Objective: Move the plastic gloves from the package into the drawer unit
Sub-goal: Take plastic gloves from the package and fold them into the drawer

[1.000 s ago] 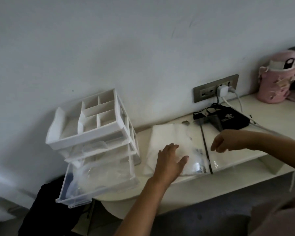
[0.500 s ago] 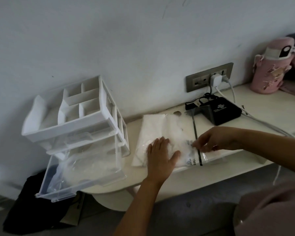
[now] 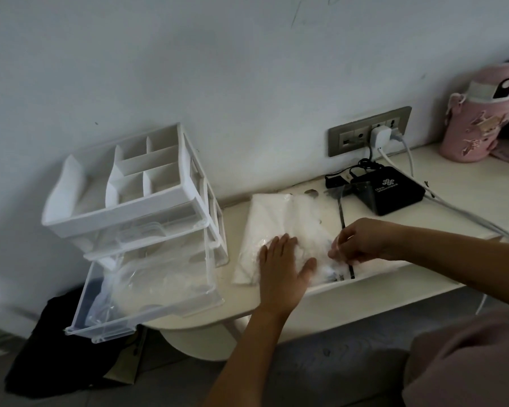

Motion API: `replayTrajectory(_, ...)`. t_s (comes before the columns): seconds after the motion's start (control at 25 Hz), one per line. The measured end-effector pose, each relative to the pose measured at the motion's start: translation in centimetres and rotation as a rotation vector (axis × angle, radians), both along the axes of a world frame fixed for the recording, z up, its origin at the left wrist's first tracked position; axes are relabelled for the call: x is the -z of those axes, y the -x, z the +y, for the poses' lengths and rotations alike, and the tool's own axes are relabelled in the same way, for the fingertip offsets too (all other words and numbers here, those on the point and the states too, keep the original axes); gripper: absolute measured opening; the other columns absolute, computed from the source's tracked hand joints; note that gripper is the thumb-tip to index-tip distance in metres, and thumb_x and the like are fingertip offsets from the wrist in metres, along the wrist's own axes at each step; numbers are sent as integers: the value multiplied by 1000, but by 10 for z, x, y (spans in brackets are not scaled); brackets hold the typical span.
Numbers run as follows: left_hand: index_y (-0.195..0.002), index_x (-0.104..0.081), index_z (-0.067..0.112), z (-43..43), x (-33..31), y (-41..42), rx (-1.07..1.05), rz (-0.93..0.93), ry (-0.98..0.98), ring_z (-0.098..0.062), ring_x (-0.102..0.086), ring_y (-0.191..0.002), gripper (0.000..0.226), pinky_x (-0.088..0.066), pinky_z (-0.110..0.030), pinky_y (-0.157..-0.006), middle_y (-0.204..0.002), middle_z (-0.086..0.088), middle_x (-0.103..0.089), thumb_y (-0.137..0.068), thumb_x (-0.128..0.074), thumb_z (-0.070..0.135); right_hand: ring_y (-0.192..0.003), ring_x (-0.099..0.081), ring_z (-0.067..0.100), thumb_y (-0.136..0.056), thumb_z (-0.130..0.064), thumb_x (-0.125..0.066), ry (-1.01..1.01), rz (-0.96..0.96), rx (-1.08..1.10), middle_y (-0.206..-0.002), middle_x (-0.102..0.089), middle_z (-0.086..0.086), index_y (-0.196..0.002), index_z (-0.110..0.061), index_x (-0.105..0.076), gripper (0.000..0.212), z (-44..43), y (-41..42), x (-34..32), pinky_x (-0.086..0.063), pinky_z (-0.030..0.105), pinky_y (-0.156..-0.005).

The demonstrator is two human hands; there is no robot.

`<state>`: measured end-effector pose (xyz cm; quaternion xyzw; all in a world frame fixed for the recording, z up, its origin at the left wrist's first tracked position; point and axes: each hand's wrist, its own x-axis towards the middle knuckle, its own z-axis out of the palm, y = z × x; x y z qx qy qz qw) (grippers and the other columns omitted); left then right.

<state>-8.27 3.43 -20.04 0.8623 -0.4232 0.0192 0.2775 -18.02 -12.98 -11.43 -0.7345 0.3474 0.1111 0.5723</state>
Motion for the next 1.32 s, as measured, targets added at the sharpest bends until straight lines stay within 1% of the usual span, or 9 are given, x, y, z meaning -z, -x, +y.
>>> replayTrajectory(0.24, -141, -43, 15, 3, -3, 6, -21, 28, 65, -15, -21, -144, 88, 5, -26, -117, -153, -2, -33, -82, -21, 77, -61, -59, 14, -78, 4, -71, 85, 18, -24, -79, -68, 11, -95, 0, -66, 18, 2, 0, -10, -50, 17, -53)
replayTrajectory(0.44, -153, -12, 22, 6, 2, 8, -33, -64, 71, -18, 5, -148, 92, 7, -36, -118, -161, -1, -1, -82, -19, 80, -59, -54, 8, -85, -1, -62, 391, 126, -180, -74, -66, 3, -97, 0, -70, 14, -5, 11, -23, -43, 13, -53)
replayTrajectory(0.6, -148, -32, 18, 2, 2, 9, -48, -150, -105, -35, -23, -142, 88, -13, -54, -112, -155, -15, -26, -86, -16, 77, -64, -53, 4, -90, 0, -54, 492, 120, -168, -76, -63, -3, -96, -7, -72, 20, -15, 23, -48, -37, 11, -55)
replayTrajectory(0.8, -141, -45, 17, -1, 4, 6, -75, -72, -185, -35, -30, -140, 92, -14, -51, -112, -151, -15, -35, -83, -9, 79, -63, -47, 8, -88, -5, -59, 560, -1, 53, -75, -57, 1, -96, -3, -72, 15, -42, 44, -77, -37, 18, -55)
replayTrajectory(0.92, -136, -52, 16, -5, -1, 4, -81, -45, -229, -37, -39, -135, 97, -20, -53, -109, -145, -16, -44, -82, -4, 80, -68, -51, 14, -88, -7, -59, 481, -195, 210, -78, -61, 7, -75, -8, -71, 18, -41, 51, -85, -38, 24, -58)
replayTrajectory(1.0, -146, -35, 17, -6, -11, 4, -80, 22, -181, -31, -16, -146, 111, -2, -46, -116, -156, -12, -24, -70, 6, 86, -69, -49, 19, -91, -8, -53, 446, -281, 284, -75, -59, 9, -68, -10, -66, 26, -37, 50, -86, -38, 27, -61)
replayTrajectory(1.08, -151, -23, 19, -6, -34, 8, -52, 348, -72, -22, -2, -148, 100, 5, -39, -117, -160, -6, -11, -74, -9, 82, -68, -45, 19, -94, -8, -45, 440, -366, 316, -71, -54, 9, -70, -5, -62, 30, -33, 48, -88, -36, 29, -62)
replayTrajectory(1.2, -148, -27, 25, -13, -82, 11, 80, 659, 155, -11, -19, -145, 78, -16, -16, -110, -155, 8, -26, -85, -47, 65, -72, -58, 18, -97, -7, -41, 281, -528, 291, -74, -64, 9, -82, 7, -60, 28, -24, 51, -99, -46, 23, -67)
replayTrajectory(1.32, -145, -33, 28, -20, -117, 8, 314, 800, 203, 1, -36, -133, 113, -27, 4, -91, -141, 16, -41, -52, -57, 88, -75, -66, 22, -93, -9, -44, 25, -576, 28, -78, -71, 12, -62, -8, -57, 33, -11, 53, -107, -50, 30, -76)
